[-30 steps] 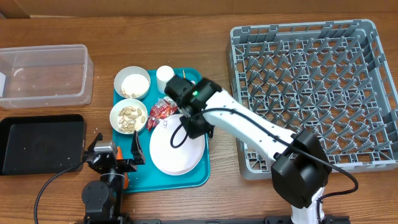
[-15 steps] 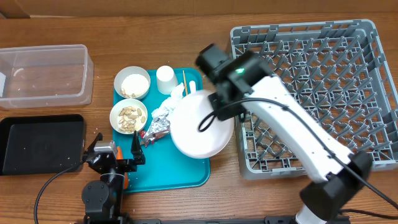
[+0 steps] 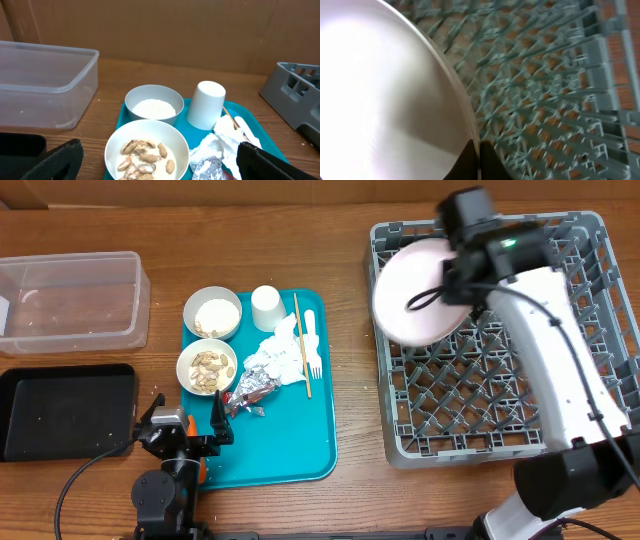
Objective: Sort waste into correct bins and load items into the dishwasher rack
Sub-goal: 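Lift the white plate and carry it right over the dish rack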
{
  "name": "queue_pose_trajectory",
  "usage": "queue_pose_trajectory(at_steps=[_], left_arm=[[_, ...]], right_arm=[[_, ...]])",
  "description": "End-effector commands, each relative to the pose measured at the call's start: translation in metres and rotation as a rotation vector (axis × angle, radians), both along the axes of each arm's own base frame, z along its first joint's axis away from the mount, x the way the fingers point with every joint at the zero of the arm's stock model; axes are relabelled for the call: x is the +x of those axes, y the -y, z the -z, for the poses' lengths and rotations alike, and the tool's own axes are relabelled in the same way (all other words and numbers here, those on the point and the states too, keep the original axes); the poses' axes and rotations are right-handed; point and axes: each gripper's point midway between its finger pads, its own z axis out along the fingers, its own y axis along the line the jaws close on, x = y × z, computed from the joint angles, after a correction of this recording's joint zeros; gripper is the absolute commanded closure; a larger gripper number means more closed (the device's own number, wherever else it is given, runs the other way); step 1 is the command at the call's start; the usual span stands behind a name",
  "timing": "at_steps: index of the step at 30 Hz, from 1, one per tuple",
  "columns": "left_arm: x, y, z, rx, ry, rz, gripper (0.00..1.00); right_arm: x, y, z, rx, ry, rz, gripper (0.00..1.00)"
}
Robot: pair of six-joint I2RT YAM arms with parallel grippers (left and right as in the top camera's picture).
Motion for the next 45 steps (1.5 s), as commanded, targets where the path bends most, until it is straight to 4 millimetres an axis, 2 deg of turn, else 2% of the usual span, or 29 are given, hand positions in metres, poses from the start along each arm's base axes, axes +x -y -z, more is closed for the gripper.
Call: queue_pose_trajectory(at_steps=[1, 5, 7, 17, 26, 33, 45], left_arm=[[0.0, -0.001, 0.0, 0.016, 0.004, -0.004, 0.0], [0.0, -0.001, 0.0, 0.016, 0.004, -0.004, 0.0], [0.0, -0.001, 0.0, 0.016, 0.004, -0.004, 0.0], [0.0, -0.001, 0.0, 0.016, 0.004, -0.004, 0.0], [0.0, -0.001, 0.0, 0.016, 0.004, -0.004, 0.0], [0.0, -0.001, 0.0, 0.016, 0.004, -0.004, 0.0], [0.0, -0.001, 0.0, 0.016, 0.004, -0.004, 0.0]], right_arm=[[0.012, 0.039, -0.028, -0.037, 0.123, 0.107, 0.96], [0.026, 0.082, -0.049, -0.151, 0.237, 0.22, 0.96], [0.03, 0.095, -0.056, -0.213, 0.255, 0.233, 0.96], [0.041, 0.129, -0.075, -0.457, 0.305, 0.319, 0.96], [0.044, 0.127, -0.037, -0.49, 0.201, 0.283, 0.96], [0.039, 0.136, -0.022, -0.553, 0.146, 0.279, 0.96], [0.04, 0.137, 0.002, -0.591, 0.073, 0.2, 0.96]])
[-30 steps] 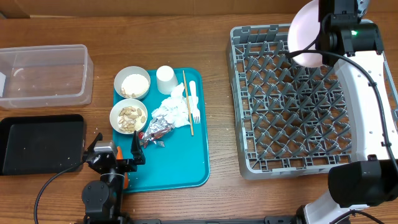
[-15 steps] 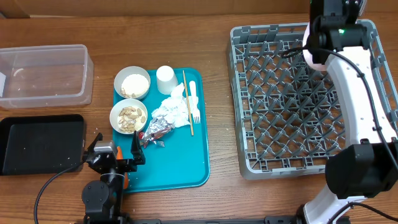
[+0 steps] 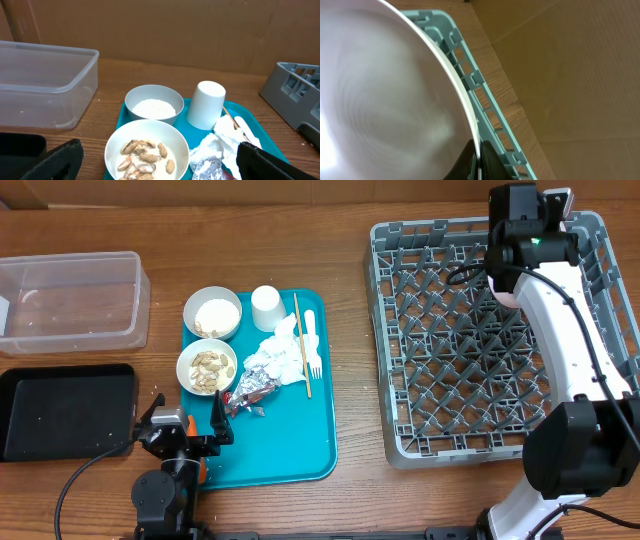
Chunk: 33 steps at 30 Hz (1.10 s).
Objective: Sort waste into correct bins and load items into the dishwasher rack
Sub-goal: 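Lift the white plate and carry it right over the dish rack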
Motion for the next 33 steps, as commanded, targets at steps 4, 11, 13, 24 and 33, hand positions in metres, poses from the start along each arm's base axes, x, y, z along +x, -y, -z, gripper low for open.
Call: queue_pose_trajectory(at_steps=[4, 11, 13, 24, 33], left_arm=[[0.0, -0.001, 0.0, 0.016, 0.004, -0.004, 0.0], [0.0, -0.001, 0.0, 0.016, 0.004, -0.004, 0.0], [0.0, -0.001, 0.0, 0.016, 0.004, -0.004, 0.0], [0.0, -0.001, 0.0, 0.016, 0.004, -0.004, 0.0], [0.0, -0.001, 0.001, 0.016, 0.004, -0.004, 0.0]], right_arm=[[0.001, 0.009, 0.001, -0.057, -0.062, -0.027, 0.96], [0.006, -0.002, 0.013, 0.009, -0.085, -0.089, 0.93], [0.006, -0.006, 0.019, 0.041, -0.098, -0.11, 0.91], [0.006, -0.037, 0.028, 0.261, -0.063, -0.15, 0.21], [0.012, -0.068, -0.085, 0.491, 0.223, -0.182, 0.0]])
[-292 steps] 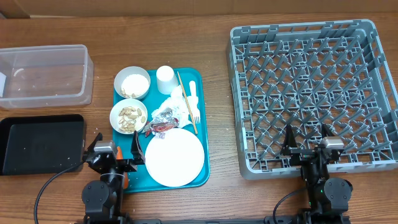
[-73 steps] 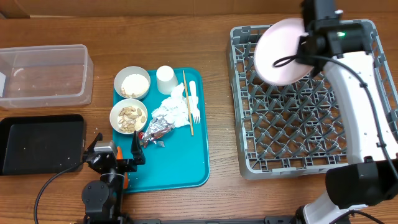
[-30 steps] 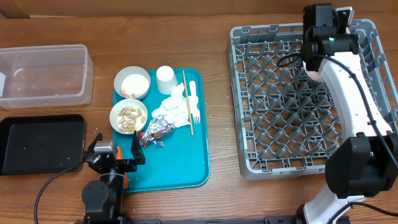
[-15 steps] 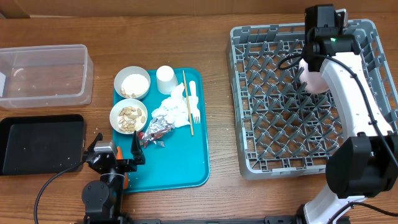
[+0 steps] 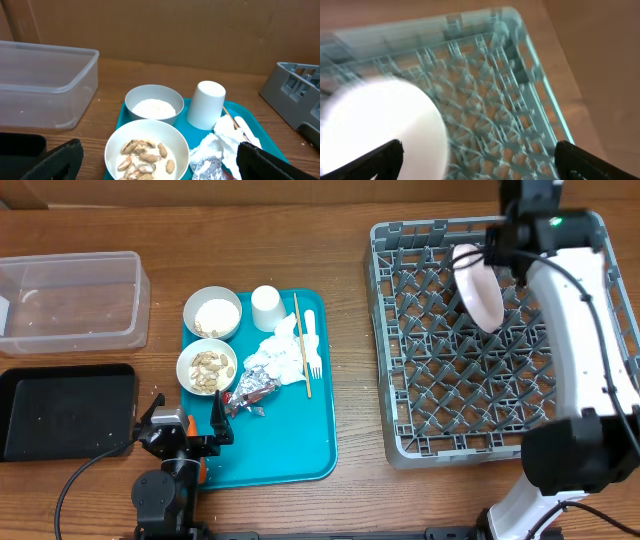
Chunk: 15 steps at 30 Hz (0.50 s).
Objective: Sort waste into correct bins and load items into the dishwasher rack
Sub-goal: 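Lift the white plate and carry it right over the dish rack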
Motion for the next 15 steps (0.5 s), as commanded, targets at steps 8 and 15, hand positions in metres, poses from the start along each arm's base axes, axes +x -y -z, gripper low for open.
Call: queue_pose_trajectory(at_steps=[8, 15], left_arm=[[0.0, -0.001, 0.0, 0.016, 0.004, -0.004, 0.0], [0.0, -0.001, 0.0, 0.016, 0.004, -0.004, 0.0]], right_arm=[[-0.013, -0.075, -0.086, 0.415, 0.18, -0.214, 0.0], [-0.024, -0.104, -0.029, 0.428, -0.033, -0.287, 0.09]])
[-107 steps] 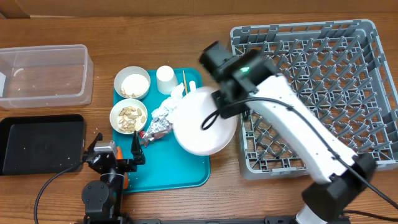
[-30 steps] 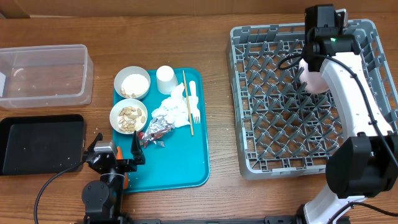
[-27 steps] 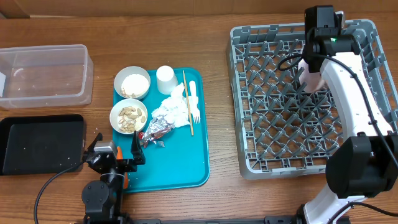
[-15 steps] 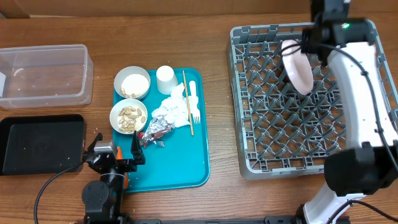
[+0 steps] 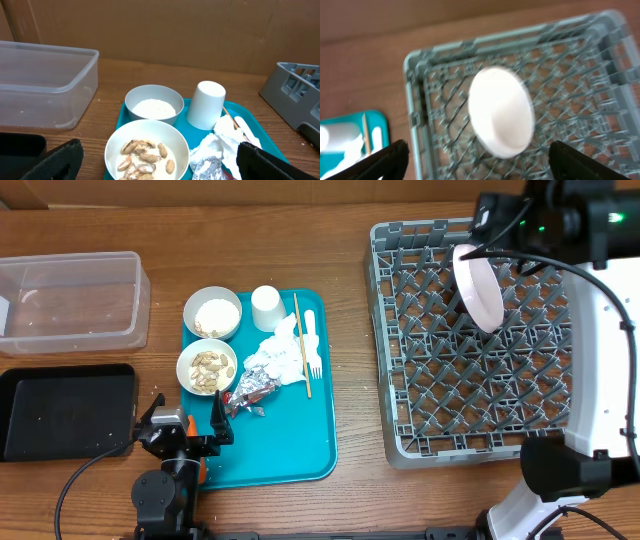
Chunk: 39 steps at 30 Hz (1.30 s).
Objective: Sort waste into correct bins and load items into the dishwasher rack
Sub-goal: 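Lift the white plate and carry it right over the dish rack, then stand the plate upright in the rack's back corner and release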
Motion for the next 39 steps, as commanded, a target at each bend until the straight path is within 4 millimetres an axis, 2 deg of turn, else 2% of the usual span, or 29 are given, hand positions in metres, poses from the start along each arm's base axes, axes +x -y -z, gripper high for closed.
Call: queue_pose_trajectory(at_steps=[1, 7, 10, 14, 17, 19, 22, 25, 28, 33, 39], left_arm=[[0.0, -0.001, 0.0, 0.016, 0.004, -0.004, 0.0], [0.0, -0.001, 0.0, 0.016, 0.004, -0.004, 0.0], [0.0, -0.001, 0.001, 0.016, 0.004, -0.004, 0.0], [0.0, -0.001, 0.0, 0.016, 0.004, -0.004, 0.0], [0.0, -0.001, 0.0, 0.016, 0.004, -0.004, 0.0], [0.0, -0.001, 0.0, 0.016, 0.004, -0.004, 0.0], [0.0, -0.001, 0.0, 0.016, 0.004, -0.004, 0.0], [0.0, -0.001, 0.0, 0.016, 0.004, -0.004, 0.0], [0.0, -0.001, 0.0, 0.016, 0.004, -0.004, 0.0], [0.0, -0.001, 0.0, 0.016, 0.004, -0.004, 0.0], [0.0, -0.001, 0.0, 0.016, 0.004, -0.004, 0.0]], right_arm=[[0.0, -0.015, 0.038, -0.013, -0.102, -0.052, 0.11], [0.003, -0.013, 0.101, -0.136, -0.225, -0.035, 0.32], [0.003, -0.023, 0.125, -0.171, -0.275, -0.06, 0.53], [0.008, -0.048, 0.13, -0.189, -0.26, -0.13, 0.75], [0.011, -0.068, 0.127, -0.192, -0.227, -0.175, 0.86], [0.012, -0.076, 0.13, -0.193, -0.225, -0.19, 0.93], [0.014, -0.077, 0.146, -0.198, -0.262, -0.189, 0.94], [0.017, -0.067, 0.171, -0.214, -0.328, -0.167, 0.94], [0.019, -0.046, 0.188, -0.257, -0.374, -0.102, 0.96], [0.023, -0.012, 0.192, -0.259, -0.39, -0.015, 0.96], [0.018, 0.024, 0.192, -0.248, -0.424, 0.059, 0.96]])
